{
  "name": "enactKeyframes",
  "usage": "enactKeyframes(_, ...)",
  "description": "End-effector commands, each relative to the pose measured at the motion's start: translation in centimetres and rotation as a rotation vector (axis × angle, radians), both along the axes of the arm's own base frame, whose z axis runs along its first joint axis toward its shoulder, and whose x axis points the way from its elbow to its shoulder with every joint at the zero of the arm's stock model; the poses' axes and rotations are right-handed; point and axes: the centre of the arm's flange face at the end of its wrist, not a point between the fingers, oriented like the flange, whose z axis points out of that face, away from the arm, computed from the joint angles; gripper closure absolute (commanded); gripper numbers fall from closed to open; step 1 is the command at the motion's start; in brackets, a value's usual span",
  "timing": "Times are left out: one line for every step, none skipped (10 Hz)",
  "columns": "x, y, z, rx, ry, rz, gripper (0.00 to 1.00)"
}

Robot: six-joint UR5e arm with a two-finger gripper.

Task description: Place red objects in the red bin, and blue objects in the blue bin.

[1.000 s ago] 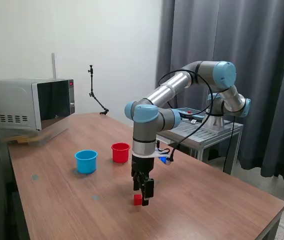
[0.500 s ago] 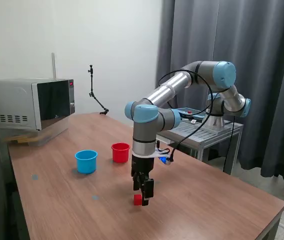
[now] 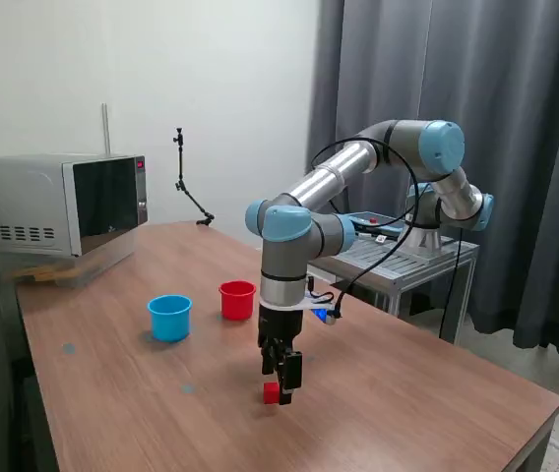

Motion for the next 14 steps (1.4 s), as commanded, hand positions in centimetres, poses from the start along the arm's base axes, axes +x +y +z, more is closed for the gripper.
enactKeyframes(0.13, -0.09, -0.21, -0.003, -0.005, 0.001, 0.0)
enactKeyframes(0.13, -0.09, -0.21, -0.003, -0.005, 0.001, 0.0)
enactKeyframes(0.13, -0.08, -0.21, -0.002, -0.005, 0.001, 0.0)
enactKeyframes(0.17, -0.07, -0.28, -0.001, -0.006, 0.001, 0.0)
enactKeyframes(0.13, -0.08, -0.21, -0.001, -0.005, 0.001, 1.0)
enactKeyframes(0.13, -0.08, -0.21, -0.001, -0.005, 0.001, 1.0)
enactKeyframes(0.13, -0.08, -0.21, -0.001, -0.005, 0.001, 1.0)
enactKeyframes(0.09, -0.08, -0.14, -0.002, -0.003, 0.001, 1.0)
enactKeyframes(0.09, -0.08, -0.14, -0.002, -0.003, 0.001, 1.0)
enactKeyframes(0.09, -0.06, -0.14, 0.0, -0.003, 0.001, 1.0)
enactKeyframes(0.05, -0.07, -0.07, 0.0, -0.002, 0.001, 1.0)
enactKeyframes(0.05, -0.07, -0.07, 0.0, -0.002, 0.001, 1.0)
enactKeyframes(0.09, -0.06, -0.14, 0.0, -0.003, 0.001, 1.0)
enactKeyframes(0.02, -0.05, 0.0, 0.001, 0.0, 0.001, 1.0)
